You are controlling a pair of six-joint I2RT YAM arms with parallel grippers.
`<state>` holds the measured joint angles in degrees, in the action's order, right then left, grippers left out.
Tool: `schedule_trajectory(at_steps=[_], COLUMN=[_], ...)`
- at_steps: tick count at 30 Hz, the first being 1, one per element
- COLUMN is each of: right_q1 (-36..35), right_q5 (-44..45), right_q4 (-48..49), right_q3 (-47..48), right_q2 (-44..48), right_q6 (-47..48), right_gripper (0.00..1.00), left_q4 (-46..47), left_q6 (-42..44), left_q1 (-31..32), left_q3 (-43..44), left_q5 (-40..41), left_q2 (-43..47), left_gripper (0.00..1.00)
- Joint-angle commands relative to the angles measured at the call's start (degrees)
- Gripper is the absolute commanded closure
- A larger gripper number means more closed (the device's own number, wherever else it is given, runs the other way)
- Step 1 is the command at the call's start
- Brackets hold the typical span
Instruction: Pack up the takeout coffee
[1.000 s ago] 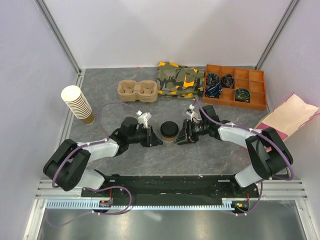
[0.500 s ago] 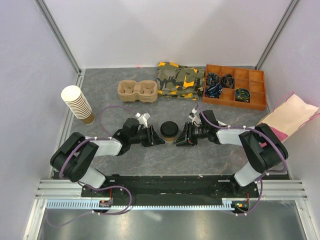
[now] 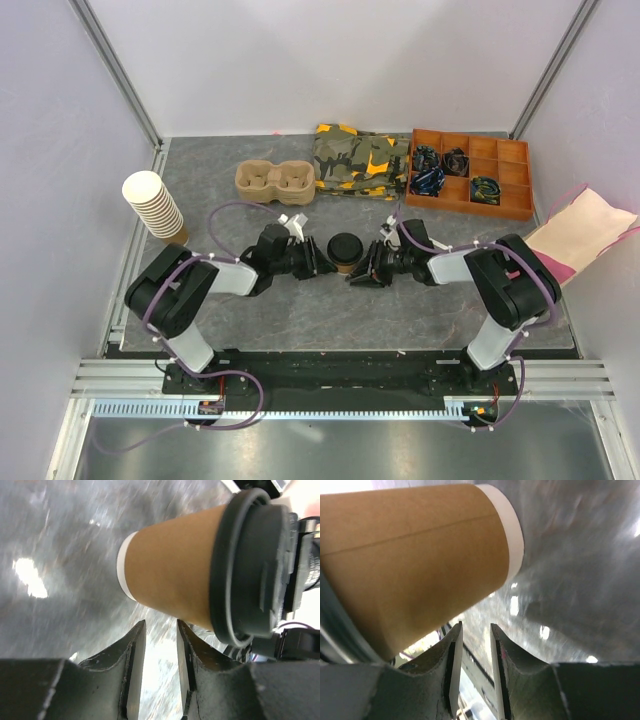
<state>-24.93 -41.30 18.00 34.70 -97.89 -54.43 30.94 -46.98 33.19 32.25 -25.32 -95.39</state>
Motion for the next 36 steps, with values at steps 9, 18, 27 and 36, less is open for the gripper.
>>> schedule_trajectory(at_steps=[9, 18, 27, 36], right_q1=[5.15, 7.08, 8.40, 8.93], right_q5=[5.87, 7.81, 9.66, 9.22], right_q4=[7.40, 9.33, 9.51, 9.25], right_q3=[7.49, 14.25, 18.03, 20.59], right_q2=[-6.61, -12.67, -15.84, -16.56], right_q6=[-2.60, -3.31, -2.96, -1.99], right_gripper=[0.64, 0.63, 0.62, 0.62], left_q4=[7.12, 7.29, 9.05, 9.58], left_q6=[3.21, 5.23, 6.72, 7.87], left_q1=[-1.72, -1.81, -1.90, -2.08], left_q3=[11.33, 17.49, 22.85, 22.52], left_q5=[1.59, 3.17, 5.45, 3.80], left_q2=[-11.11, -14.73, -20.62, -19.14], left_gripper=[0.62, 0.62, 0.59, 0.53])
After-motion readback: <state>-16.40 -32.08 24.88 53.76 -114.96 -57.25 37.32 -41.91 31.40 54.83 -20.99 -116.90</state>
